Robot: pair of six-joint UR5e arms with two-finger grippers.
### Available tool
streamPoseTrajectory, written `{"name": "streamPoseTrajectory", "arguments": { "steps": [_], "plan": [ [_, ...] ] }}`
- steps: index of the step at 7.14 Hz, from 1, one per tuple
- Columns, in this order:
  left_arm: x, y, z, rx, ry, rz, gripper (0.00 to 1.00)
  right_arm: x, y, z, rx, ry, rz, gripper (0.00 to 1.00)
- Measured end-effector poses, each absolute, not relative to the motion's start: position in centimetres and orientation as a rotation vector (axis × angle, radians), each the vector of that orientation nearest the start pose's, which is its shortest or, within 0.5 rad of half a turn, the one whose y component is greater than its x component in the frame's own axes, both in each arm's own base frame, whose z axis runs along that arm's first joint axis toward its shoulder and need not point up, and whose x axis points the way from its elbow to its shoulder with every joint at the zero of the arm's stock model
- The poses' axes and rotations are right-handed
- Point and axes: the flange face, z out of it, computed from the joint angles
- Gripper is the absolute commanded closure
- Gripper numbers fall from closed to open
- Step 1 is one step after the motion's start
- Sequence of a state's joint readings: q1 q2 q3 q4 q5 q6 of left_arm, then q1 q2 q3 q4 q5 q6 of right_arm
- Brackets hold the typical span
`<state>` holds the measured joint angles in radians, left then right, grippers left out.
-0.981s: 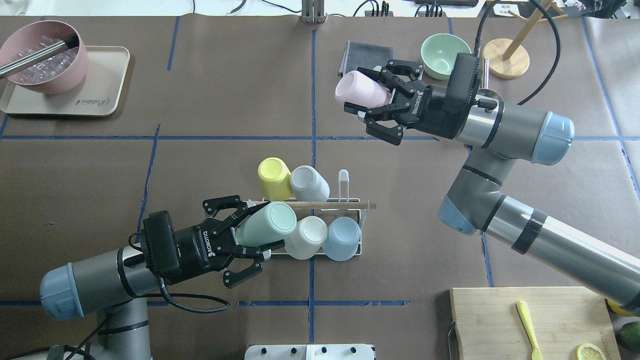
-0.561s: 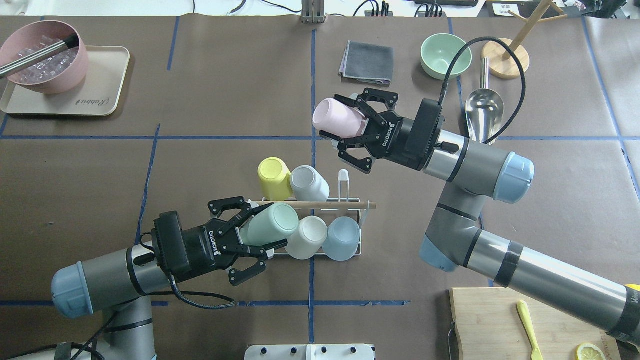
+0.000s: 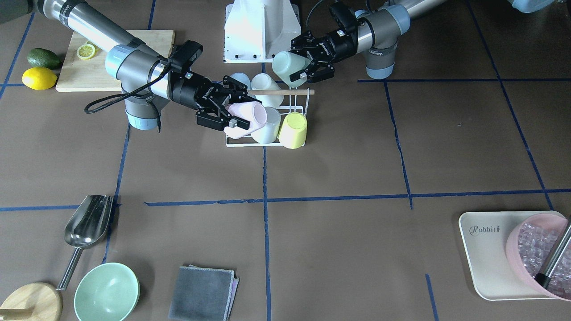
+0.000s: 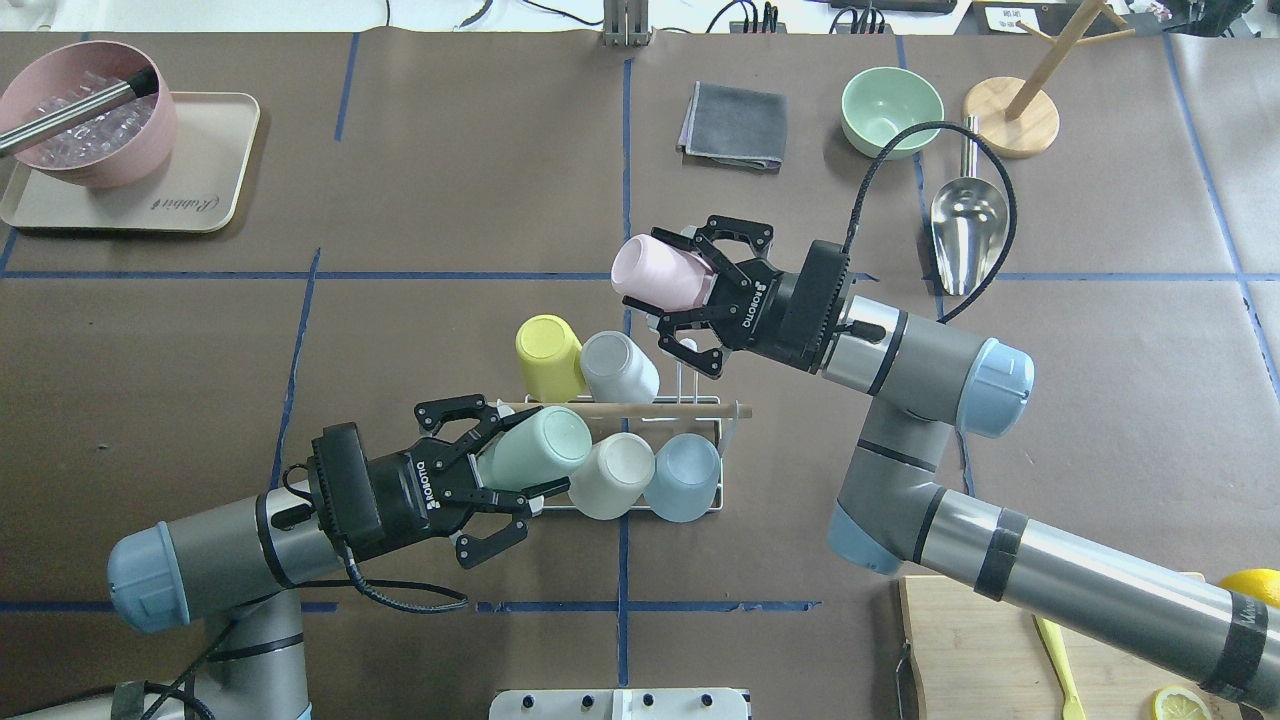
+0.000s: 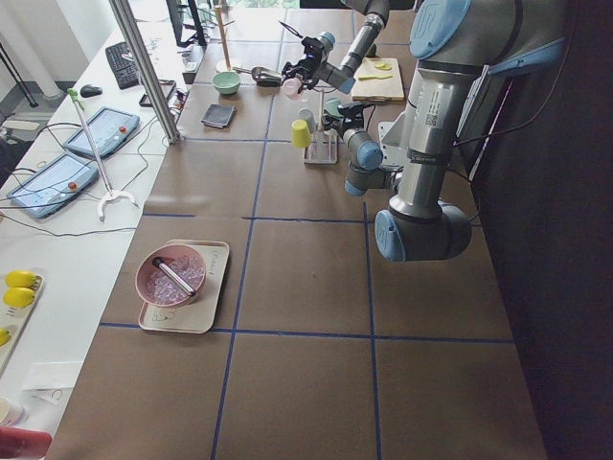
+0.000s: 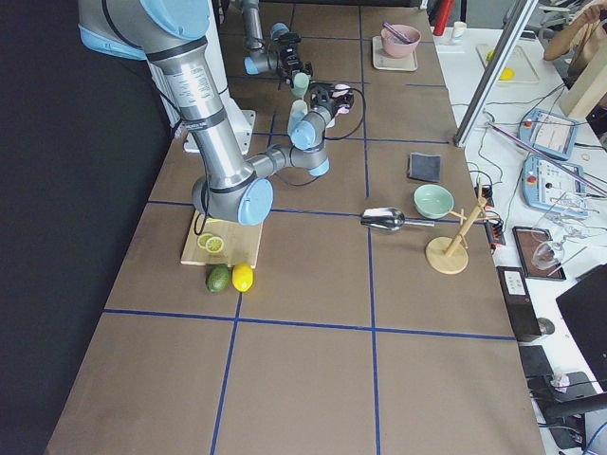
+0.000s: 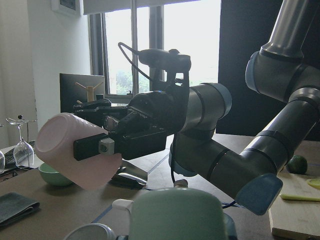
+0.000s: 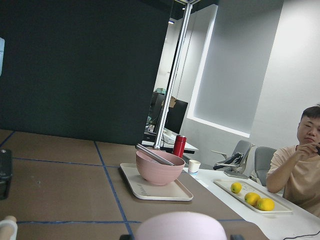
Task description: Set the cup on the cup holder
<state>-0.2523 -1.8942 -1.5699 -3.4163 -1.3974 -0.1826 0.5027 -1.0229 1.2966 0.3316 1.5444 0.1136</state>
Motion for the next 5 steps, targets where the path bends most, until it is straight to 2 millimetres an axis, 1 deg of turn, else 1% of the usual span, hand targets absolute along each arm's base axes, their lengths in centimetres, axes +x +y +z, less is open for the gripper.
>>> {"name": "streamPoseTrajectory", "arguments": {
  "steps": [1,3,5],
  "plan": [
    [47.8,-27.9,30.5,1.672,1.420,0.464,0.00,-48.8,-41.5,28.2,1.844,-1.234,-0.517,1.00],
    [47.7,-27.9,30.8,1.675,1.422,0.461,0.00,-49.5,-40.7,28.6,1.833,-1.248,-0.528,1.00],
    [47.6,-27.8,31.1,1.680,1.430,0.456,0.00,-49.7,-39.8,29.1,1.827,-1.262,-0.536,1.00]
  ]
}}
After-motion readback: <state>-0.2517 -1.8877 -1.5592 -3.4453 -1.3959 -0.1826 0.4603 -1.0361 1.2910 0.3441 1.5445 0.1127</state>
